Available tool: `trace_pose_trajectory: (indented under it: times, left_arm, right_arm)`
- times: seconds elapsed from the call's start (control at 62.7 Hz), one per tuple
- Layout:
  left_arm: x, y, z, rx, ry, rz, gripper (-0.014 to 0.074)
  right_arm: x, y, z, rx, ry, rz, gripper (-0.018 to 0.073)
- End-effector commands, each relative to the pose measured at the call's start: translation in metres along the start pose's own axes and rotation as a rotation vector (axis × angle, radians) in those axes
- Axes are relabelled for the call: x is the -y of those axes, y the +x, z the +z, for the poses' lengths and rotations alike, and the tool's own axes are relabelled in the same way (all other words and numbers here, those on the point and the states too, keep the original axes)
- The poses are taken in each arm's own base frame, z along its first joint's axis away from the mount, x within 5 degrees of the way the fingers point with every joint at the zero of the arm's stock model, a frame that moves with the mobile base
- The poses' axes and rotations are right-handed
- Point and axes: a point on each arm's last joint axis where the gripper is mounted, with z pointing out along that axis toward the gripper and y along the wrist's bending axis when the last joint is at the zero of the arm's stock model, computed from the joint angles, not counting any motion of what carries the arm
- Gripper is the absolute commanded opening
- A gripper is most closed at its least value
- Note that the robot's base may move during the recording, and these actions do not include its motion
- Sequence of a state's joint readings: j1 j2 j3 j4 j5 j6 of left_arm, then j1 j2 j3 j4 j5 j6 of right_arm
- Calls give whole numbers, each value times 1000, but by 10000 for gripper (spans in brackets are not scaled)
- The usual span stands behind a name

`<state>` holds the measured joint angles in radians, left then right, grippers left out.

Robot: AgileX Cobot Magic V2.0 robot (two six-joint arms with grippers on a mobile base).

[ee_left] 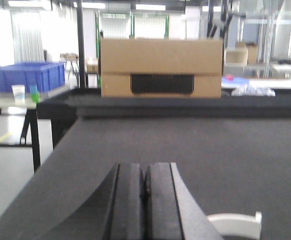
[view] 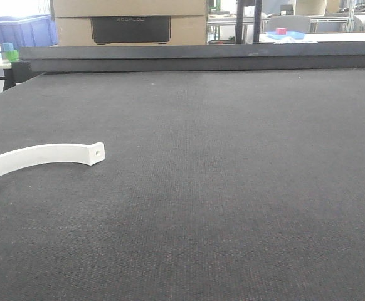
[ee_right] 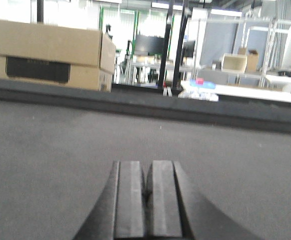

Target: Grab PVC pipe and place in blue bin

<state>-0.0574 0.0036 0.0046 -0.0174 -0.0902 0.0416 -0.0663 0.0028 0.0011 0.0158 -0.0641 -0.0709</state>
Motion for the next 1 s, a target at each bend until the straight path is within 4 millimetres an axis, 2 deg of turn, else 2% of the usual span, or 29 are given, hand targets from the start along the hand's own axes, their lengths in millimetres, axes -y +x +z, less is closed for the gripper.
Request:
trace_pose_trajectory:
  times: [0.0,0.159,0.239,0.367,0.51,0.702,0.797,0.893,0.989]
  left_arm:
    - [0,-10,-1,97,-5,0,-111]
    - [-1,-19,-2,198,-9,0,-111]
    - [-1,-31,-5,335,-15,0,-111]
    - [-2,-53,-7,360,-16,5,-111]
    - [-2,-87,-3,296,-11,4,-111]
    - [-3,-121,18,104,-1,5,-111]
    - [-3,-144,29,20,8,-22,-111]
    - [-2,-168,40,-79,23,-44,-111]
    - [-1,-181,56,-216,35,-43,-111]
  right_arm:
    - [0,-8,-1,89,6,-6,-162]
    - [1,-13,-1,139,10,6,-162]
    - [2,-31,-3,195,13,6,-162]
    - [4,-70,-9,272,16,7,-162]
    - [6,-104,-9,232,11,6,-162]
    - [8,-145,4,136,2,11,-162]
    - [8,-170,10,72,-15,48,-162]
    - [8,-184,19,-50,-29,46,-162]
    - [7,-190,33,-191,-42,44,-162]
